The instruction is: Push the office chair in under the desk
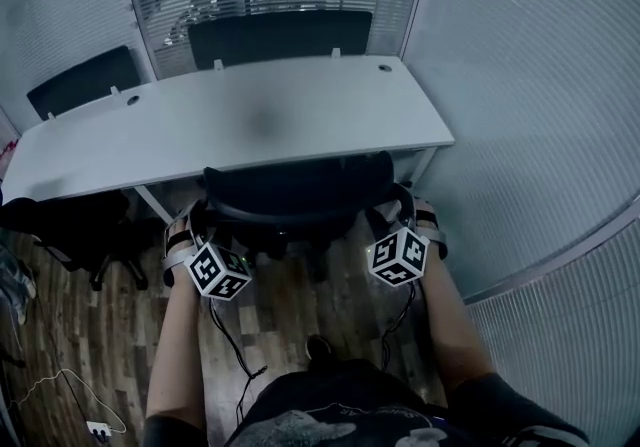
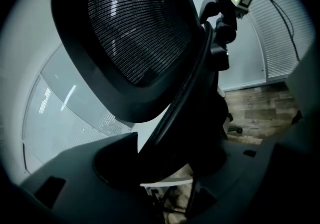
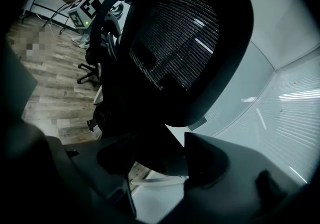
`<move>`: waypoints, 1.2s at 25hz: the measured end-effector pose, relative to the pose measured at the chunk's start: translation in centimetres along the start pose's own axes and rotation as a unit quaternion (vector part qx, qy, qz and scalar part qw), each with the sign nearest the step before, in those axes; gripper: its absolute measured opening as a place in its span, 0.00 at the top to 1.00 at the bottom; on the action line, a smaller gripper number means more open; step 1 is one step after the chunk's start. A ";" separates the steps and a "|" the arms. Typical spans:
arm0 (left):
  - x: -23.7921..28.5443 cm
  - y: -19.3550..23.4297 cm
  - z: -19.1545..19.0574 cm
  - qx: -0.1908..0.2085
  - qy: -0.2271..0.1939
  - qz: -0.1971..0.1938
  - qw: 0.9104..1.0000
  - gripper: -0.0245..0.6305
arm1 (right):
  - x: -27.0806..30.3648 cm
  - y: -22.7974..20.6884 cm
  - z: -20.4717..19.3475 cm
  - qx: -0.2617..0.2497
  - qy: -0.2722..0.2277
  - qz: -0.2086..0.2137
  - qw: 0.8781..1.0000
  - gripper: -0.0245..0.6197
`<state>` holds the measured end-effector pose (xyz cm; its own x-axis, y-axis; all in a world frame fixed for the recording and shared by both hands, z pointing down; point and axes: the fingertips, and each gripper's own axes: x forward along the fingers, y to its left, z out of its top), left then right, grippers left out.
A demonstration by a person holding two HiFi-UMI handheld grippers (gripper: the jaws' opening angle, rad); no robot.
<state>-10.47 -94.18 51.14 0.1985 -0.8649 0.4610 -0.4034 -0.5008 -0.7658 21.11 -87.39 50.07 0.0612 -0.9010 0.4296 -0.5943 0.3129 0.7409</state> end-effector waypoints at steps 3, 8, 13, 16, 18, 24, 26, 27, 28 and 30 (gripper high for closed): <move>1.3 0.7 0.5 0.001 0.000 0.002 1.000 0.53 | 1.5 -0.8 0.1 -0.002 -0.003 0.003 1.000 0.52; 3.0 1.4 0.9 -0.001 0.000 0.006 1.000 0.53 | 3.6 -1.7 0.4 -0.004 -0.009 0.003 1.000 0.52; 5.1 2.2 1.3 -0.003 0.002 0.008 1.000 0.53 | 6.0 -2.6 0.7 -0.006 -0.010 0.005 1.000 0.52; 6.0 2.9 1.5 -0.004 0.003 0.011 1.000 0.53 | 7.0 -3.3 1.1 -0.007 -0.012 0.004 1.000 0.52; 6.5 3.3 1.7 -0.005 0.004 0.010 1.000 0.53 | 7.5 -3.7 1.3 -0.008 -0.012 0.005 1.000 0.52; 7.7 3.7 2.0 -0.004 0.003 0.015 1.000 0.53 | 8.9 -4.4 1.3 -0.007 -0.020 0.003 1.000 0.52; 8.1 3.9 2.3 -0.004 0.003 0.016 1.000 0.53 | 9.4 -4.7 1.3 -0.008 -0.021 0.003 1.000 0.52; 8.2 3.9 2.4 -0.005 0.002 0.016 1.000 0.53 | 9.6 -4.7 1.4 -0.008 -0.021 0.003 1.000 0.52; 8.3 4.0 2.4 -0.005 0.002 0.016 1.000 0.53 | 9.7 -4.8 1.4 -0.008 -0.021 0.003 1.000 0.52; 8.6 4.2 2.5 -0.006 0.003 0.016 1.000 0.53 | 10.1 -5.0 1.5 -0.009 -0.022 0.003 1.000 0.52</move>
<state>-8.25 -103.79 50.82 0.1791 -0.8802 0.4395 -0.4208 -0.4724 -0.7745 23.50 -98.46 49.95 0.0228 -0.9110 0.4118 -0.5803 0.3233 0.7475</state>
